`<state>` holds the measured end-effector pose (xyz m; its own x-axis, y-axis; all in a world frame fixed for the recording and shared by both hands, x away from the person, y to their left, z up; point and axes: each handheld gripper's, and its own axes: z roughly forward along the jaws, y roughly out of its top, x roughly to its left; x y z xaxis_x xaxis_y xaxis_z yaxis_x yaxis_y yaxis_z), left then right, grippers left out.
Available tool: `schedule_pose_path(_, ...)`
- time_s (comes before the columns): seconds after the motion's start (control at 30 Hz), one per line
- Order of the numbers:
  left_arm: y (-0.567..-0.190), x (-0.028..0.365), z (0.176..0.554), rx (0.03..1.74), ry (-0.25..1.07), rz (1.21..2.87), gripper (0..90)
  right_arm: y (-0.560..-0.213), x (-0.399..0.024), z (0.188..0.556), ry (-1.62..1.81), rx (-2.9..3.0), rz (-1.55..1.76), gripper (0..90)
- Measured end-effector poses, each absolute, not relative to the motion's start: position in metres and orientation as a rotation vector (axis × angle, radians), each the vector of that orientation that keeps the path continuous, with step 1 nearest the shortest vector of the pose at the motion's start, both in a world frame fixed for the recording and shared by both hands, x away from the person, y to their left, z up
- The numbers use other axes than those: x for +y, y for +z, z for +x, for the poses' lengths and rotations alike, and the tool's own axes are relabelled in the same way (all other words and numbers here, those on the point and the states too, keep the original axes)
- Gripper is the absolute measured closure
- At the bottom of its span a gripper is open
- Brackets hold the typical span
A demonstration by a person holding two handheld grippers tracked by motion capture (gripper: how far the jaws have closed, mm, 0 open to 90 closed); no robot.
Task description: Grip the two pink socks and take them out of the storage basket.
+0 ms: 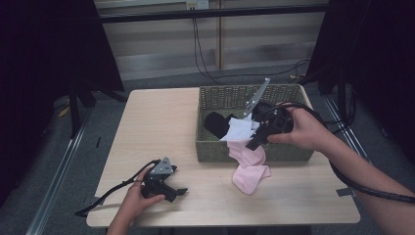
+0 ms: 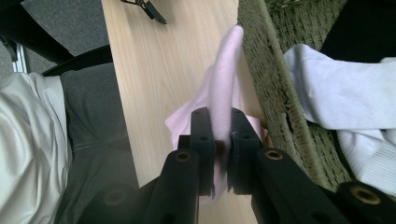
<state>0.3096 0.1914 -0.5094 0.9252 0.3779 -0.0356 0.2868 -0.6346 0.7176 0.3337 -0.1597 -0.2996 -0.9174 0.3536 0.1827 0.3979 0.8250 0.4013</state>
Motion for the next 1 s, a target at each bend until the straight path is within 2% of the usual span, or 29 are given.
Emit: schedule_pose_path(1.0, -0.509, 0.191, 0.310, 0.470, 0.149, 2.300, 6.9, -0.351, -0.138, 0.330, -0.629, -2.887, -0.548, 82.2)
